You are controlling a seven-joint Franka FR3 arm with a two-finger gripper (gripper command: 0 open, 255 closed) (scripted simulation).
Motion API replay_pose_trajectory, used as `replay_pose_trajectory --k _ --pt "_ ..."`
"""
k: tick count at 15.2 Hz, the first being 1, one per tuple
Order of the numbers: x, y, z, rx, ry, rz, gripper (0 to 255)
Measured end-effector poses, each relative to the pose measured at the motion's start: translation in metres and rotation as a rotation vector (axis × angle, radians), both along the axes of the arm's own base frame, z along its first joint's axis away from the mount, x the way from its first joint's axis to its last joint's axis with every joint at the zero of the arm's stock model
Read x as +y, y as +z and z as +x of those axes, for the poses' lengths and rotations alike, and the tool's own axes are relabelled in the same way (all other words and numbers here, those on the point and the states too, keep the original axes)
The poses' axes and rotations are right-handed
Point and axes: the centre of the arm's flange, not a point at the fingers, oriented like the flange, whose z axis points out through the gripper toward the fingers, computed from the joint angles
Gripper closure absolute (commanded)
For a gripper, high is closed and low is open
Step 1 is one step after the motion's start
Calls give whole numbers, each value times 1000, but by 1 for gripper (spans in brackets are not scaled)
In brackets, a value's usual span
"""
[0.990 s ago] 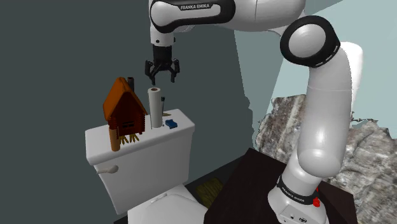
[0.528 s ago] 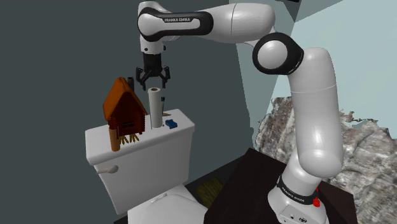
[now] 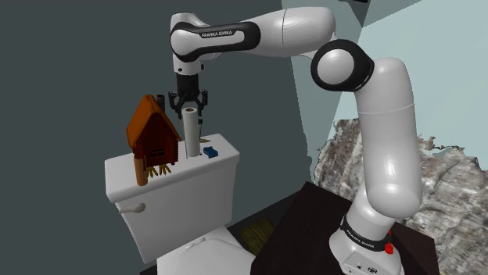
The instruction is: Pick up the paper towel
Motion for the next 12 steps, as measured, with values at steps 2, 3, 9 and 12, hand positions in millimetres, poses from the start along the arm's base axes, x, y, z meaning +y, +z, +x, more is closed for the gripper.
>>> replay_pose_trajectory --k 2,3,9,12 --pt "0 0 0 -1 0 0 255" --pt "0 0 0 -1 -1 0 255" --pt "0 2 0 0 0 0 255" --pt "0 14 0 1 1 0 255"
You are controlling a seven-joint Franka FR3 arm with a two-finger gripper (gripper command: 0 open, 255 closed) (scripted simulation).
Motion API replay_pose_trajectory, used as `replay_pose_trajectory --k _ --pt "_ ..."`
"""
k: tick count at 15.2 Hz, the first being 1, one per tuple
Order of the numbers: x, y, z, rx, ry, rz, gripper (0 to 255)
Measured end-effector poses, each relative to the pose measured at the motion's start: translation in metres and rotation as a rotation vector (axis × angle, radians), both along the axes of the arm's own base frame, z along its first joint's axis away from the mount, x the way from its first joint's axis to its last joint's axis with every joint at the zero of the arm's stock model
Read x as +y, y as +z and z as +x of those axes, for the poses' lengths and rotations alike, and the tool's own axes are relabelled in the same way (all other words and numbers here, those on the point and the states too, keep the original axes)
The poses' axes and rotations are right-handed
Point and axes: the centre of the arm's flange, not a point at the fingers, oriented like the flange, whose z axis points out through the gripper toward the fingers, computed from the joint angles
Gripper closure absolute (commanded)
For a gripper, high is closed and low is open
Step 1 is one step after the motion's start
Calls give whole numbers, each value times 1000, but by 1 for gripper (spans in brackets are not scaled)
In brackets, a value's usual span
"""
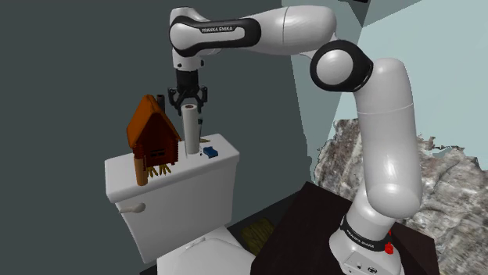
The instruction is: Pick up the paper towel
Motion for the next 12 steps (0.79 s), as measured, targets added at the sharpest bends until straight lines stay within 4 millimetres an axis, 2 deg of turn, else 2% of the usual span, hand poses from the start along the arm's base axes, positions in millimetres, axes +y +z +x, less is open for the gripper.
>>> replay_pose_trajectory --k 12 --pt "1 61 -1 0 0 0 255"
